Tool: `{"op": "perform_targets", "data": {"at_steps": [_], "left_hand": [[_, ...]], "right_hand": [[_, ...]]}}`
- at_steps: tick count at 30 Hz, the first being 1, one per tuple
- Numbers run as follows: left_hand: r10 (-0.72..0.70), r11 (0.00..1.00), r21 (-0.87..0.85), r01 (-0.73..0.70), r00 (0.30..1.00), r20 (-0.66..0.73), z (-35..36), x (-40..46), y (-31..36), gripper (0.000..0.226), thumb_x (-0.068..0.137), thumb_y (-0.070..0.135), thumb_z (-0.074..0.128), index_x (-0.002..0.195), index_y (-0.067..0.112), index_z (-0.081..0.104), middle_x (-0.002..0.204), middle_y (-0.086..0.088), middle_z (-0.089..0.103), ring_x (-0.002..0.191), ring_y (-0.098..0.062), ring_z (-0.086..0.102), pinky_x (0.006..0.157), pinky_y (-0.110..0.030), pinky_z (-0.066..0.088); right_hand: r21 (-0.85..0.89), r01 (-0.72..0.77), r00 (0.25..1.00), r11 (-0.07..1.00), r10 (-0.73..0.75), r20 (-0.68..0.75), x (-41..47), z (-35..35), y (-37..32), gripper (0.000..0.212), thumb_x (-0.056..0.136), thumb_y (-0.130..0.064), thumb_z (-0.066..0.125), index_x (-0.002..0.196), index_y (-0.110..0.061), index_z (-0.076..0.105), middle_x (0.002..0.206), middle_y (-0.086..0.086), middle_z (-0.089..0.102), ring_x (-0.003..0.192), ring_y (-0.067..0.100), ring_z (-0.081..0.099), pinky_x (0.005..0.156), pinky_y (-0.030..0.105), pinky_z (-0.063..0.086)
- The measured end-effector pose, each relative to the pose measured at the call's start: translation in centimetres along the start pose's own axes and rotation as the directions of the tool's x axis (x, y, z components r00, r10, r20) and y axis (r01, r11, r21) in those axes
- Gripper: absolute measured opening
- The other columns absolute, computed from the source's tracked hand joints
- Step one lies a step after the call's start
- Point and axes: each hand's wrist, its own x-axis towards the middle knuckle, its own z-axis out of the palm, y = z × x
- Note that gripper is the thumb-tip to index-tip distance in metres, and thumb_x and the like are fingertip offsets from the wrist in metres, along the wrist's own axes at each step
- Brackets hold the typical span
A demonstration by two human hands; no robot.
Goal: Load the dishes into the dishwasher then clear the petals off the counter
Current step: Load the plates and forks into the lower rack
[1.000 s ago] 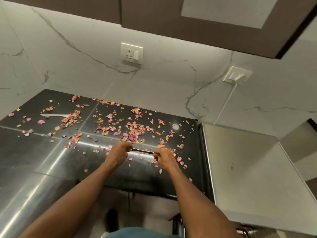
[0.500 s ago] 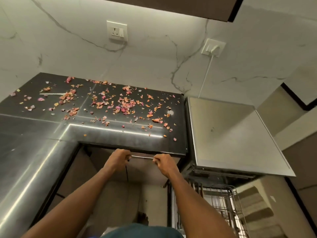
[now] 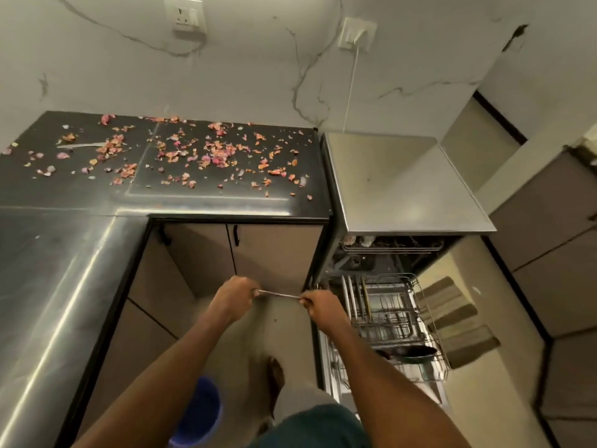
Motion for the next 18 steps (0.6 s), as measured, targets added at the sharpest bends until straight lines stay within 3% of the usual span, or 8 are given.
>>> {"op": "perform_targets", "data": {"at_steps": [3, 8, 14, 18], "left_hand": [[0.024, 1.000, 0.019, -0.024, 1.000, -0.008, 2.2, -3.3, 1.3, 0.017, 0.093, 0.013, 0.057, 0.089, 0.015, 0.073, 0.091, -0.010, 0.072, 0.087, -0.031, 0.068, 0.076, -0.038, 0.055], [-0.071, 0.997, 0.001, 0.071, 0.997, 0.043, 4.9, -6.1, 1.6, 0.019, 0.098, 0.024, 0.058, 0.100, 0.014, 0.074, 0.098, -0.012, 0.071, 0.093, -0.033, 0.067, 0.078, -0.040, 0.053], [-0.034, 0.999, 0.028, 0.031, 0.992, 0.122, 8.0, -7.0, 4.0, 0.018, 0.095, 0.017, 0.056, 0.101, 0.018, 0.073, 0.100, -0.013, 0.072, 0.096, -0.036, 0.067, 0.078, -0.039, 0.053], [0.010, 0.999, 0.046, -0.020, 0.978, 0.208, 10.0, -6.2, 6.5, 0.020, 0.096, 0.018, 0.056, 0.107, 0.018, 0.073, 0.104, -0.010, 0.072, 0.096, -0.032, 0.067, 0.082, -0.040, 0.055]], "right_hand": [[-0.007, -0.017, 1.000, 1.000, 0.017, 0.011, -3.6, 1.8, 0.5, 0.027, 0.105, -0.029, 0.054, 0.118, -0.018, 0.074, 0.112, 0.011, 0.075, 0.100, 0.030, 0.069, 0.089, 0.041, 0.056], [-0.012, -0.014, 0.996, 1.000, 0.015, 0.085, -6.9, 2.9, 0.8, 0.023, 0.104, -0.029, 0.056, 0.114, -0.018, 0.074, 0.106, 0.009, 0.075, 0.095, 0.028, 0.069, 0.087, 0.044, 0.056], [-0.018, -0.101, 0.987, 0.995, 0.103, 0.121, -10.6, 4.3, 3.8, 0.024, 0.105, -0.029, 0.054, 0.105, -0.017, 0.075, 0.091, 0.011, 0.073, 0.082, 0.030, 0.067, 0.074, 0.038, 0.053], [0.011, -0.180, 0.977, 0.984, 0.178, 0.120, -12.9, 4.1, 6.5, 0.022, 0.104, -0.024, 0.053, 0.101, -0.020, 0.074, 0.089, 0.009, 0.072, 0.080, 0.029, 0.067, 0.073, 0.040, 0.056]]}}
